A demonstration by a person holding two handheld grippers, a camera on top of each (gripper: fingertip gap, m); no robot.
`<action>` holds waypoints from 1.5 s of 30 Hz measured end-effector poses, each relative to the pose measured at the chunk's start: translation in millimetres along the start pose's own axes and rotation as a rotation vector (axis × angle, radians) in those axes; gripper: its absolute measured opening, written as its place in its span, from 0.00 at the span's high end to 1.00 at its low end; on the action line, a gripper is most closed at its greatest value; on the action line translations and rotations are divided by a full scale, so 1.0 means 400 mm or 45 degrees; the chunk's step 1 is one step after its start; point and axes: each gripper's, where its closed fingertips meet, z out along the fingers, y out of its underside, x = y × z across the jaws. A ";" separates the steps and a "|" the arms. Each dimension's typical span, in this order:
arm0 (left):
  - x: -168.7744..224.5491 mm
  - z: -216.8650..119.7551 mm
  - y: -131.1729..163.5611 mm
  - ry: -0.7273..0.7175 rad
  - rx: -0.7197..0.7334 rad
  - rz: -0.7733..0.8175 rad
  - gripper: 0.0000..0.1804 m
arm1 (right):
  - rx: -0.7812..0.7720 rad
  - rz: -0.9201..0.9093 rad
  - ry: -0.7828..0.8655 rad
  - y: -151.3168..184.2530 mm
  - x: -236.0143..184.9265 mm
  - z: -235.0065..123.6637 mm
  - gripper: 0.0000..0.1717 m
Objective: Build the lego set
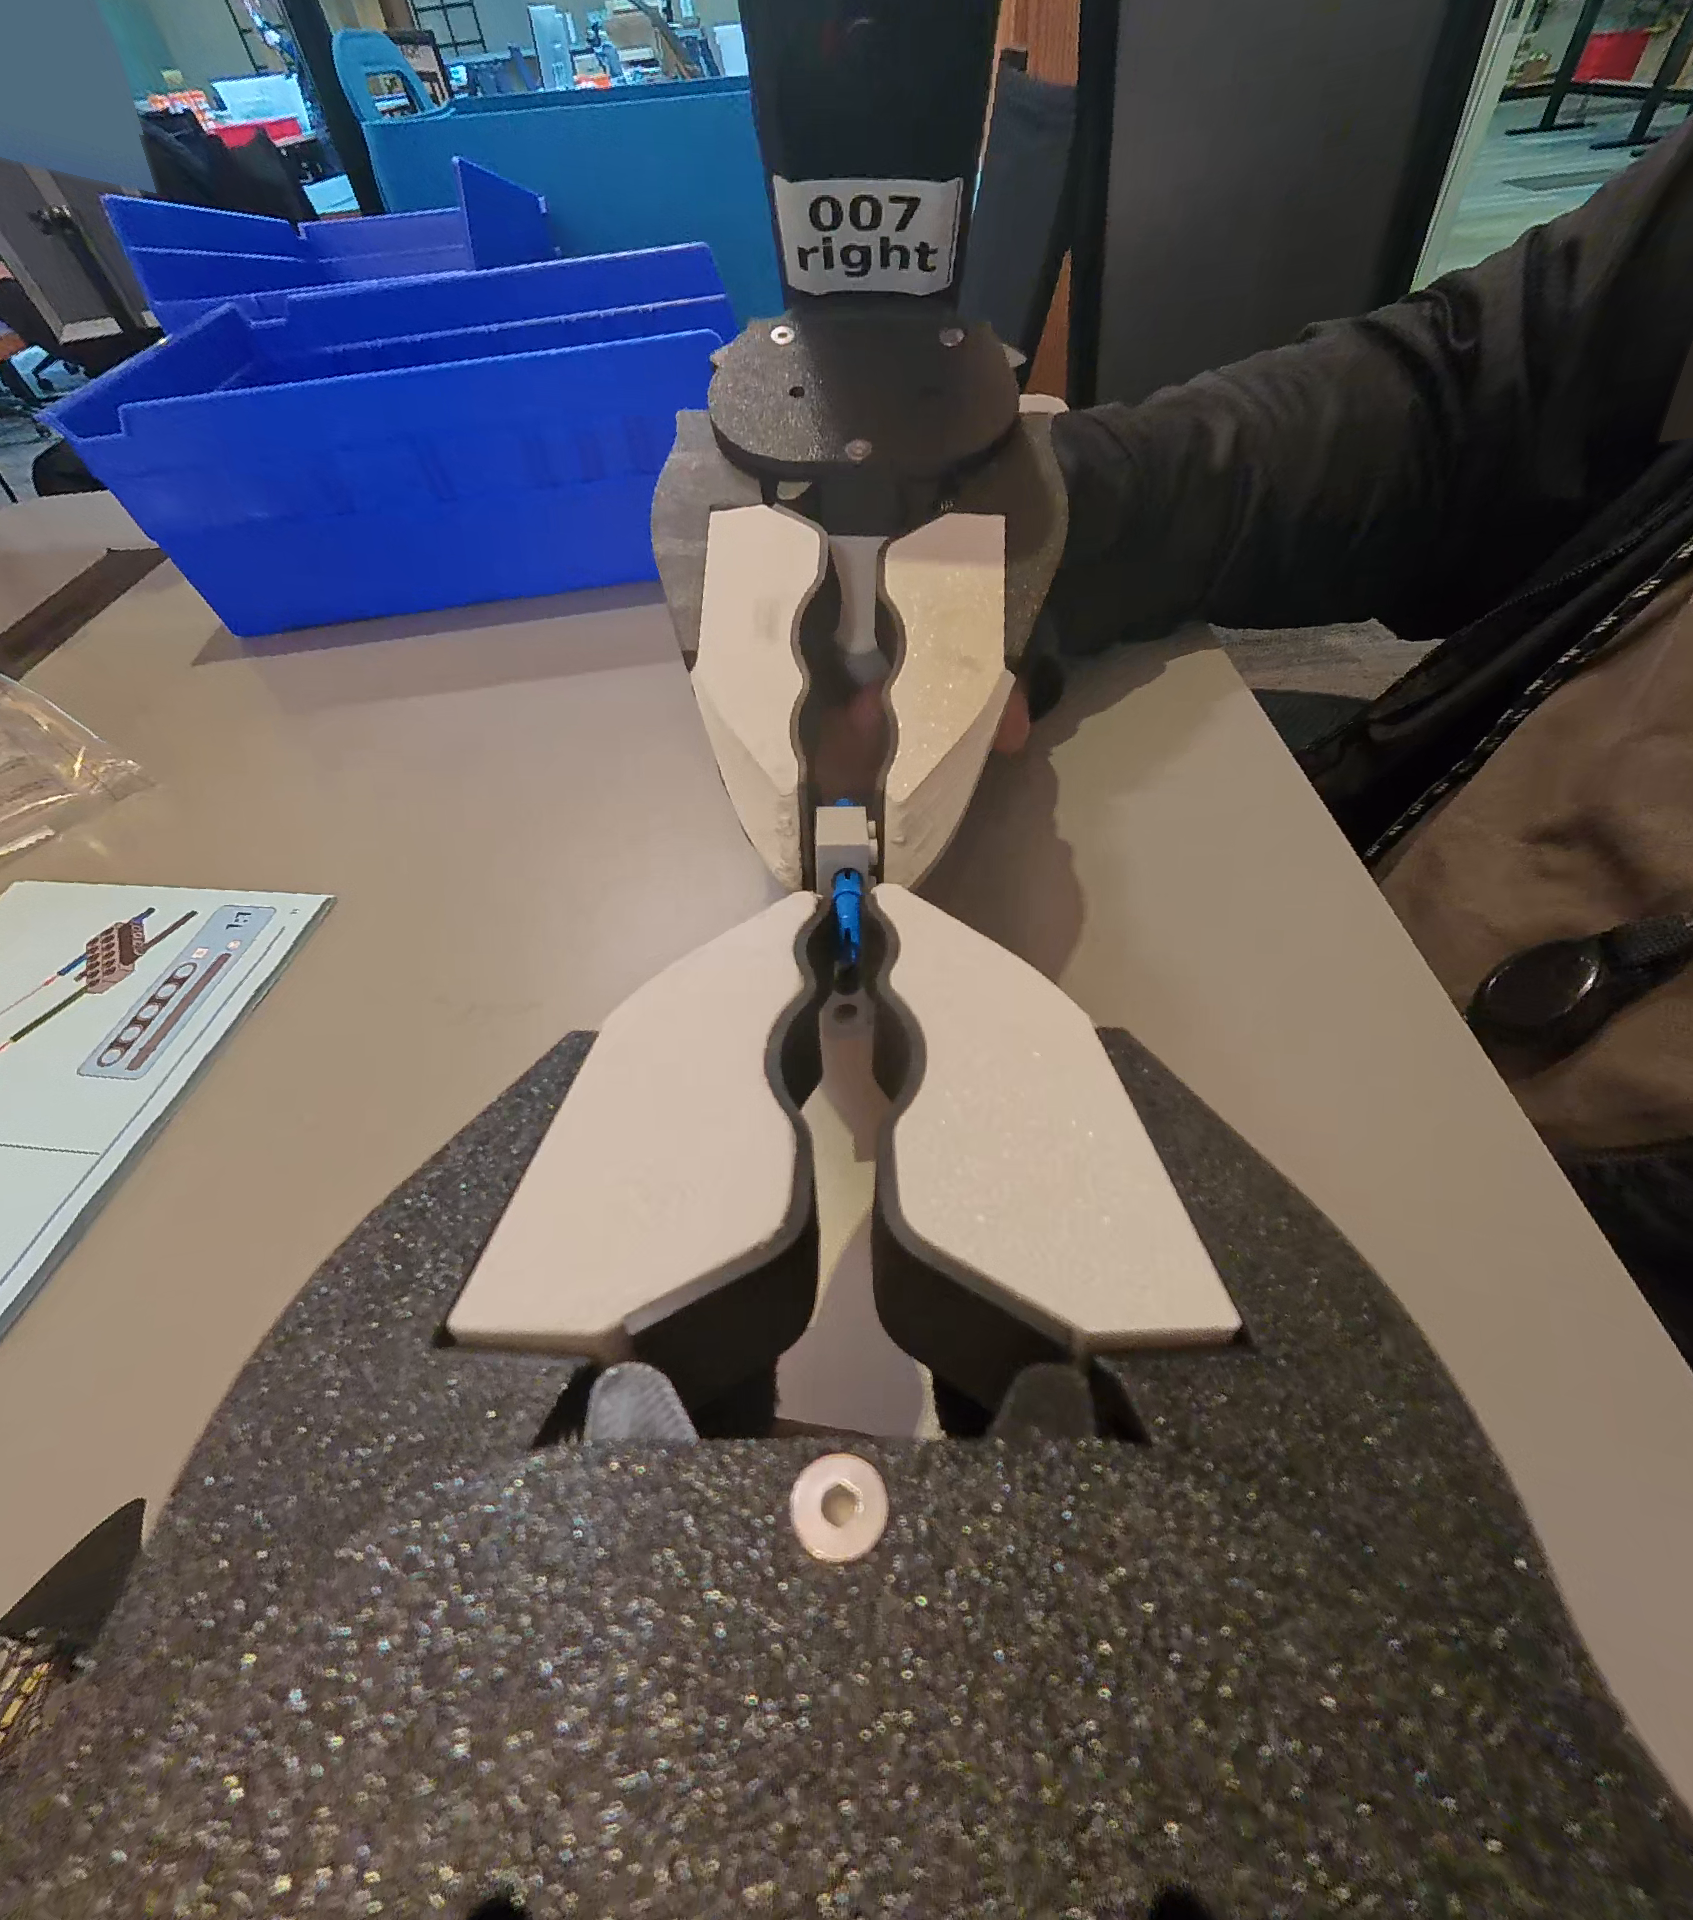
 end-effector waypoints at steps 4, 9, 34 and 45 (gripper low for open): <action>0.002 0.000 -0.002 0.002 0.005 0.003 0.98 | -0.004 -0.002 -0.002 0.000 -0.001 0.001 0.93; 0.003 0.006 0.004 -0.006 -0.021 0.010 0.98 | -0.030 -0.016 0.000 0.008 -0.001 -0.001 0.93; 0.024 0.021 0.019 0.057 -0.093 -0.018 0.98 | -0.098 -0.112 -0.031 0.030 -0.021 -0.004 0.93; 0.016 0.036 0.031 -0.017 -0.143 0.050 0.98 | -0.139 -0.108 0.012 0.039 -0.013 0.005 0.93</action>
